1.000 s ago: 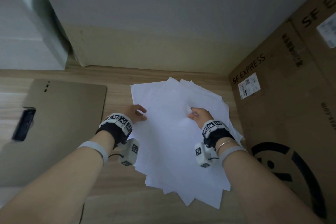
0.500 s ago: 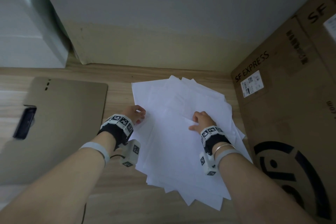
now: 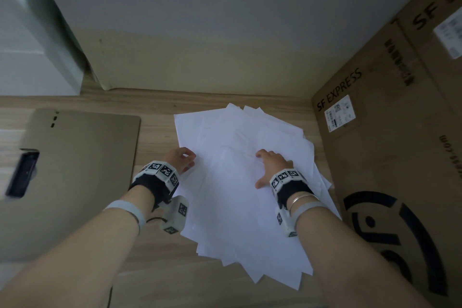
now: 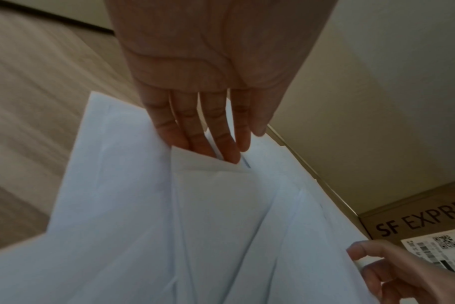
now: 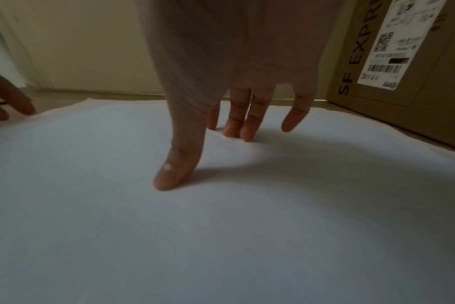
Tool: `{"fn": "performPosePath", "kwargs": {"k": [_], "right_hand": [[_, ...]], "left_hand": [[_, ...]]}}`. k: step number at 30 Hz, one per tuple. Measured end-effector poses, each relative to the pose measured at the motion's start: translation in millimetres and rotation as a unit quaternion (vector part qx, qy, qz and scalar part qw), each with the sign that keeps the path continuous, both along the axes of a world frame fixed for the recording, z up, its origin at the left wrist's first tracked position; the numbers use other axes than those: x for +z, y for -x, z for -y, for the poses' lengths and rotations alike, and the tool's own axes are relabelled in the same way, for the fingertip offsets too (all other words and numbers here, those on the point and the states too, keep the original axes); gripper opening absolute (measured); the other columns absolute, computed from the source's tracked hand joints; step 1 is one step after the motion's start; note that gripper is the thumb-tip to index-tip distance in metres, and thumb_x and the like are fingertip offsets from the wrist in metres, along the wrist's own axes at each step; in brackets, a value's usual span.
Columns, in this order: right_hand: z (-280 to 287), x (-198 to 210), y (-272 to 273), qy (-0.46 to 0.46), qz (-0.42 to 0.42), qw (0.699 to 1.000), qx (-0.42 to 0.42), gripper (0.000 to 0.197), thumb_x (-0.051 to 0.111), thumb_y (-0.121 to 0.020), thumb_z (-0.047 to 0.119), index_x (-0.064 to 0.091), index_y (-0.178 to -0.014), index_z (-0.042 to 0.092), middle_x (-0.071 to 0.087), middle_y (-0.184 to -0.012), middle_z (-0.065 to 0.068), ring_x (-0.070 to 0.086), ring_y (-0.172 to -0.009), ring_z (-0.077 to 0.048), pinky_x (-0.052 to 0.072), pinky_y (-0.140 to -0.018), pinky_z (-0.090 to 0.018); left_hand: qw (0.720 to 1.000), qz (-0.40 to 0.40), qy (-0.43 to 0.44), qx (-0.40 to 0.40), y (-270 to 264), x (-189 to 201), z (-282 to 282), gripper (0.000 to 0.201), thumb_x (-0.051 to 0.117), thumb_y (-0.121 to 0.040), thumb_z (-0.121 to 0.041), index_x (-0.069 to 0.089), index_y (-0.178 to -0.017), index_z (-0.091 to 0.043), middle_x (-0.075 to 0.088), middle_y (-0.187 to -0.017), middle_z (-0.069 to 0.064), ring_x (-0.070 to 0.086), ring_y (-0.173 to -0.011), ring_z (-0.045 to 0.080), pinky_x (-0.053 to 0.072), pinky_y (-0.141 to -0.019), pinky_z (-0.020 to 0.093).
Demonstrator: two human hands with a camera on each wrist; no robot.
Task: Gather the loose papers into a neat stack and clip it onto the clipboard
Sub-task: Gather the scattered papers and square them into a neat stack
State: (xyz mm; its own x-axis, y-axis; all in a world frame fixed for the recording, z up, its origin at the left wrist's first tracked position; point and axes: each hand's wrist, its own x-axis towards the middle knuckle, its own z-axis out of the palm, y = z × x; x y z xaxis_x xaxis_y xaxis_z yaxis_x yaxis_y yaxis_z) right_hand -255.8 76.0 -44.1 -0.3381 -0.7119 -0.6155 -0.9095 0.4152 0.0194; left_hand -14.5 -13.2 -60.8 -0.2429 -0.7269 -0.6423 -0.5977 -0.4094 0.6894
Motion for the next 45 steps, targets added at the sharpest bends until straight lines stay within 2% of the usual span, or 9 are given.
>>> {"fn": "performPosePath", "kwargs": {"k": [7, 13, 17, 24, 29, 34, 37, 40, 45], "right_hand": [[1, -1, -1, -0.013, -0.053, 0.998, 0.034, 0.076, 0.076, -0.065, 0.047, 0.047, -0.13, 0.021, 0.047, -0.13, -0.003, 0.039, -0.126, -0.027, 0.037, -0.101, -0.042], [-6, -1, 16, 0.108, 0.119, 0.979, -0.125, 0.027, 0.064, -0.086, 0.018, 0.063, -0.111, 0.009, 0.063, -0.109, -0.006, 0.059, -0.106, -0.024, 0.044, -0.085, -0.025], [-2, 13, 28, 0.238, 0.173, 0.929, -0.223, 0.016, 0.056, -0.09, 0.011, 0.061, -0.075, 0.009, 0.056, -0.075, -0.006, 0.049, -0.081, -0.018, 0.034, -0.073, -0.023], [23, 12, 9, 0.338, 0.27, 0.831, -0.351, 0.027, 0.047, -0.094, 0.006, 0.06, -0.116, -0.003, 0.062, -0.104, -0.012, 0.054, -0.093, -0.02, 0.045, -0.087, -0.032], [28, 2, -23, 0.311, 0.339, 0.805, -0.373, 0.03, 0.043, -0.093, -0.004, 0.055, -0.121, -0.006, 0.057, -0.106, -0.009, 0.053, -0.096, -0.019, 0.041, -0.084, -0.027], [16, -10, -37, 0.244, 0.411, 0.792, -0.38, 0.024, 0.044, -0.092, -0.006, 0.06, -0.109, 0.001, 0.061, -0.108, -0.012, 0.057, -0.093, -0.022, 0.05, -0.087, -0.036], [-1, -12, -24, 0.256, 0.315, 0.823, -0.397, 0.021, 0.051, -0.089, -0.002, 0.062, -0.105, 0.006, 0.063, -0.111, -0.018, 0.06, -0.09, -0.026, 0.049, -0.071, -0.024], [-24, -11, 4, 0.225, 0.12, 0.871, -0.421, 0.041, 0.062, -0.084, 0.012, 0.052, -0.124, 0.013, 0.05, -0.133, -0.015, 0.052, -0.118, -0.033, 0.043, -0.095, -0.034], [-51, -5, 13, 0.083, 0.03, 0.863, -0.497, 0.095, 0.074, -0.072, 0.042, 0.015, -0.145, 0.027, 0.013, -0.153, -0.012, 0.019, -0.139, -0.038, 0.026, -0.11, -0.052]], "left_hand": [[1.0, -0.017, -0.016, 0.01, -2, -2, 1, 0.021, 0.049, -0.093, -0.01, 0.056, -0.073, -0.013, 0.055, -0.065, -0.001, 0.048, -0.055, 0.011, 0.036, -0.049, 0.018], [1.0, -0.013, -0.008, 0.014, -10, 4, 4, 0.027, 0.046, -0.094, -0.008, 0.055, -0.07, -0.017, 0.056, -0.076, 0.008, 0.045, -0.054, 0.014, 0.041, -0.042, 0.013], [0.999, -0.022, 0.028, 0.029, -14, 6, 9, 0.029, 0.052, -0.092, -0.017, 0.059, -0.117, -0.003, 0.062, -0.116, 0.021, 0.062, -0.097, 0.033, 0.051, -0.092, 0.04], [0.982, -0.164, -0.073, 0.065, -7, 29, 7, 0.052, 0.057, -0.089, -0.024, 0.042, -0.136, -0.009, 0.054, -0.132, 0.02, 0.057, -0.111, 0.033, 0.042, -0.106, 0.046], [0.985, -0.132, -0.076, 0.085, -14, 27, 10, 0.075, 0.08, -0.054, -0.029, 0.055, -0.122, -0.007, 0.062, -0.122, 0.018, 0.059, -0.113, 0.037, 0.045, -0.1, 0.054], [0.99, -0.062, -0.084, 0.091, -34, 20, 10, 0.049, 0.069, -0.08, -0.002, 0.053, -0.126, 0.004, 0.057, -0.13, 0.025, 0.055, -0.119, 0.04, 0.042, -0.104, 0.052], [0.996, -0.01, -0.039, 0.077, -42, 17, 11, 0.05, 0.06, -0.085, 0.002, 0.047, -0.133, 0.003, 0.051, -0.137, 0.022, 0.05, -0.125, 0.038, 0.038, -0.107, 0.045], [0.995, 0.038, 0.004, 0.087, -51, 18, 12, 0.049, 0.055, -0.088, 0.001, 0.046, -0.136, 0.0, 0.052, -0.137, 0.02, 0.05, -0.125, 0.037, 0.038, -0.103, 0.039], [0.993, 0.072, 0.003, 0.094, -62, 14, 12, 0.052, 0.057, -0.088, -0.004, 0.043, -0.138, -0.005, 0.054, -0.136, 0.02, 0.052, -0.122, 0.038, 0.04, -0.1, 0.039]]}}
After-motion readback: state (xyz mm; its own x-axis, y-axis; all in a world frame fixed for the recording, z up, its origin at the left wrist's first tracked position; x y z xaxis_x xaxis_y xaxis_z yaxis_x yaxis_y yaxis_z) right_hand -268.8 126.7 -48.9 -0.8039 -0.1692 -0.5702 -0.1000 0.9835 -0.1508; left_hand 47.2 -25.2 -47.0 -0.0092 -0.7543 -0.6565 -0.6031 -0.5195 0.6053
